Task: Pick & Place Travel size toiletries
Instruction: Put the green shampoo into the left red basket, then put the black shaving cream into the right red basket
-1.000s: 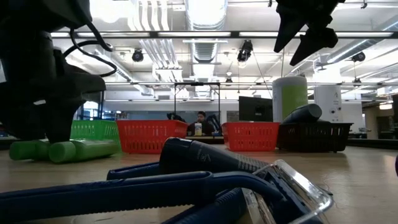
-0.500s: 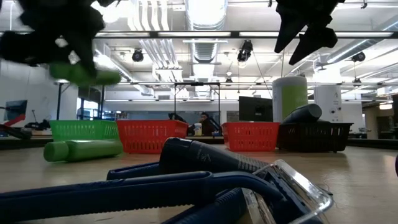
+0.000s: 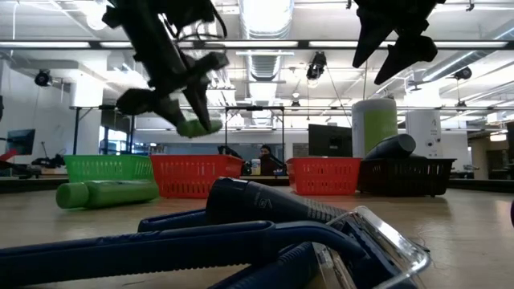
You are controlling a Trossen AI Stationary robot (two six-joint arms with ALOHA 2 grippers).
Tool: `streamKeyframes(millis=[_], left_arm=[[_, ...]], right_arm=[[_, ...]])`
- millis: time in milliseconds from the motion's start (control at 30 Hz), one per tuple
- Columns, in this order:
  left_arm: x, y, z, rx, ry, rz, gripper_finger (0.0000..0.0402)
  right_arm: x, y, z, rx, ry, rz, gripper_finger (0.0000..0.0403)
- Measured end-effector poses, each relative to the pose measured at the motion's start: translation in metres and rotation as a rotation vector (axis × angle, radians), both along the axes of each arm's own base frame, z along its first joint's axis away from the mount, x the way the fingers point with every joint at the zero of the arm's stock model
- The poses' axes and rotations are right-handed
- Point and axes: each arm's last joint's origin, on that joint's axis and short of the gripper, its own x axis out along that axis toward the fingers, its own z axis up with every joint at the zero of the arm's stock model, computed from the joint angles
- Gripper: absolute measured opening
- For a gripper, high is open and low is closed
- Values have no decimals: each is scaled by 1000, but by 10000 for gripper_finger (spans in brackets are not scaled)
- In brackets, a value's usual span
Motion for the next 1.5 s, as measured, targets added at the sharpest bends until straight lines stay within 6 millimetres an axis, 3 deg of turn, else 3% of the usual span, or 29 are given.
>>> streamKeyframes(millis=[333,500,633,867,1100,1333,1500], left_arm=[[14,-4,-3,30,-83,-8,204],[13,-3,-8,2,-53,30,207],[11,-9,-1,-56,-82,-35,208],[-17,-53,22,-93,-44,-314,209],[-40,-97,12,-71,114,-487,208],[-43,-109,9,-90,100,-499,207],[-45,-108,6,-71,120,-548,206]], right_arm=[[0,0,0,5,-3,-7,357],[0,0,0,-3,0,-3,348],[0,0,0,-9,7,6,343],[-2,0,-1,-14,28,10,347],[-2,1,-1,5,36,38,363],[-1,21,-5,130,82,269,363],[21,55,-7,55,-17,720,351]])
